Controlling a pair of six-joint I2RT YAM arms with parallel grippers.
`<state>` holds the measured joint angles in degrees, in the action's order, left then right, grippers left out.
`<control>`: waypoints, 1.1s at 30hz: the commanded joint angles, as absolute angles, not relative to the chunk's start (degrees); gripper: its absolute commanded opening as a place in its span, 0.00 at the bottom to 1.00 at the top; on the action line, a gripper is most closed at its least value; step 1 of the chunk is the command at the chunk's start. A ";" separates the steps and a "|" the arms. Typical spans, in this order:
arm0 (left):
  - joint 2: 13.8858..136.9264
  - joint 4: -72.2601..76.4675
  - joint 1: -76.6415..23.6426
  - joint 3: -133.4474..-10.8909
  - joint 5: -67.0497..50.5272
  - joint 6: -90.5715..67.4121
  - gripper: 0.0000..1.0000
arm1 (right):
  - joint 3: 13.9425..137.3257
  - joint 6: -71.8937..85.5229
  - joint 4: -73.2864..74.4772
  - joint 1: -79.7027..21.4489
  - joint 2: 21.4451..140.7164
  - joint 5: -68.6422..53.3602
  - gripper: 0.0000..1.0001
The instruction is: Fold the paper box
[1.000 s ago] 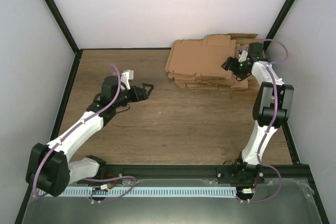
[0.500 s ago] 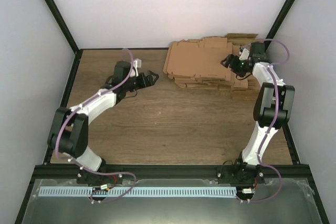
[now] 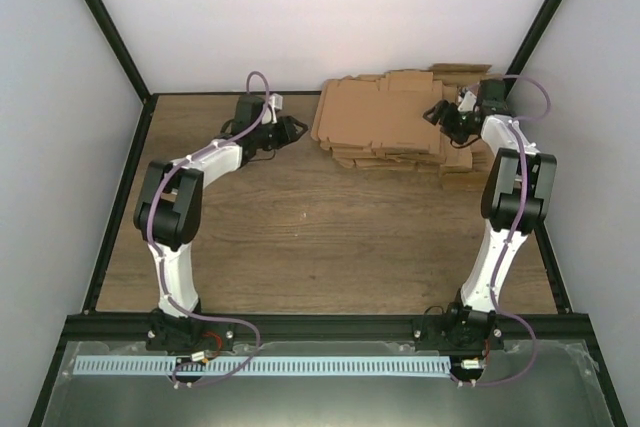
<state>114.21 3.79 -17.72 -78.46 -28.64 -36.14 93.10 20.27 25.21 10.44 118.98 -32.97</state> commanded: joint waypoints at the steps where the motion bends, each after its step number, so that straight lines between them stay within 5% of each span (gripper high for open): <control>1: 113.40 4.66 -15.38 -79.35 -28.11 -35.44 0.41 | 97.31 20.14 26.00 11.18 121.19 -32.42 0.79; 14: 128.24 -4.25 -11.07 -92.74 -41.70 -30.05 0.25 | 96.75 20.20 25.29 11.33 123.65 -33.55 0.78; 33: 142.92 -6.12 -11.38 -106.57 -51.13 -32.03 0.23 | 96.09 19.75 26.32 11.32 123.76 -32.37 0.76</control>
<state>140.94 -5.54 -11.03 -103.72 -47.46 -32.71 95.00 20.23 25.10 11.07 123.13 -32.95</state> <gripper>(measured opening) 0.230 0.765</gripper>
